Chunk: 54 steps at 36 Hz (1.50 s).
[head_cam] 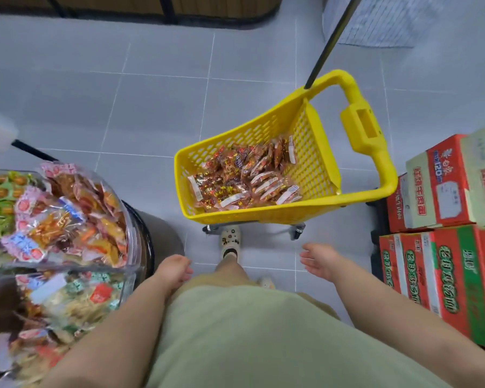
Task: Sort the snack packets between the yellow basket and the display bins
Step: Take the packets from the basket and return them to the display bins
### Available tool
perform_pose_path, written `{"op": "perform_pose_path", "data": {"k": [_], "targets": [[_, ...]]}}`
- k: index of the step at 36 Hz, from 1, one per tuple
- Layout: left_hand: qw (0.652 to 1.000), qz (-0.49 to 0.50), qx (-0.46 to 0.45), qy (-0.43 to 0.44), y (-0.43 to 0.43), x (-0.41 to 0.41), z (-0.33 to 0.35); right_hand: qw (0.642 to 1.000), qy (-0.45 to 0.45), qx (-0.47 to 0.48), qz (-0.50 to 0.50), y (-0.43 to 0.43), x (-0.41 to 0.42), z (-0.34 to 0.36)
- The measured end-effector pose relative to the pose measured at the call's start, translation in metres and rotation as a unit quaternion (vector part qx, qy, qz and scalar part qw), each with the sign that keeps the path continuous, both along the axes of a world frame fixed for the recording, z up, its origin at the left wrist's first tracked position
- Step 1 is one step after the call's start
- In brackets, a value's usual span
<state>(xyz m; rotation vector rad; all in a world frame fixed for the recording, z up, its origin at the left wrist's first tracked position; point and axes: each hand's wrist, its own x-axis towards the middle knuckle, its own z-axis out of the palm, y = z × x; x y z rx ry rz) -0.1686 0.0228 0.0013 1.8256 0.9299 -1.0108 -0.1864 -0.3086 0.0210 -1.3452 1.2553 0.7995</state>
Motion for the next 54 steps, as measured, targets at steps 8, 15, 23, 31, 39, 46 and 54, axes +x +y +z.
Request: {"op": "perform_pose_path", "data": {"k": [8, 15, 23, 31, 39, 46, 54], "targets": [[0.999, -0.046, 0.009, -0.005, 0.004, 0.116, -0.006, 0.999, -0.034, -0.016, -0.039, 0.013, 0.105, 0.007], [0.980, -0.178, 0.057, -0.067, -0.014, 0.225, -0.020, 0.998, -0.051, -0.015, -0.042, 0.021, 0.184, 0.003], [0.957, -0.266, 0.054, -0.100, -0.050, 0.301, -0.063, 0.999, -0.018, -0.012, -0.041, 0.029, 0.217, -0.033], [0.928, -0.362, 0.038, -0.077, -0.068, 0.320, -0.115, 0.997, 0.040, -0.002, -0.058, 0.028, 0.208, -0.064], [0.970, -0.233, 0.008, -0.070, -0.051, 0.310, -0.101, 0.998, 0.039, 0.002, -0.041, 0.038, 0.212, -0.069], [0.968, 0.009, -0.245, 0.046, -0.029, 0.283, -0.040, 0.994, -0.020, 0.111, -0.004, 0.060, 0.231, -0.072], [0.935, -0.064, -0.319, 0.139, -0.067, 0.263, -0.039, 0.960, -0.059, 0.268, -0.062, 0.076, 0.236, -0.079]]}}
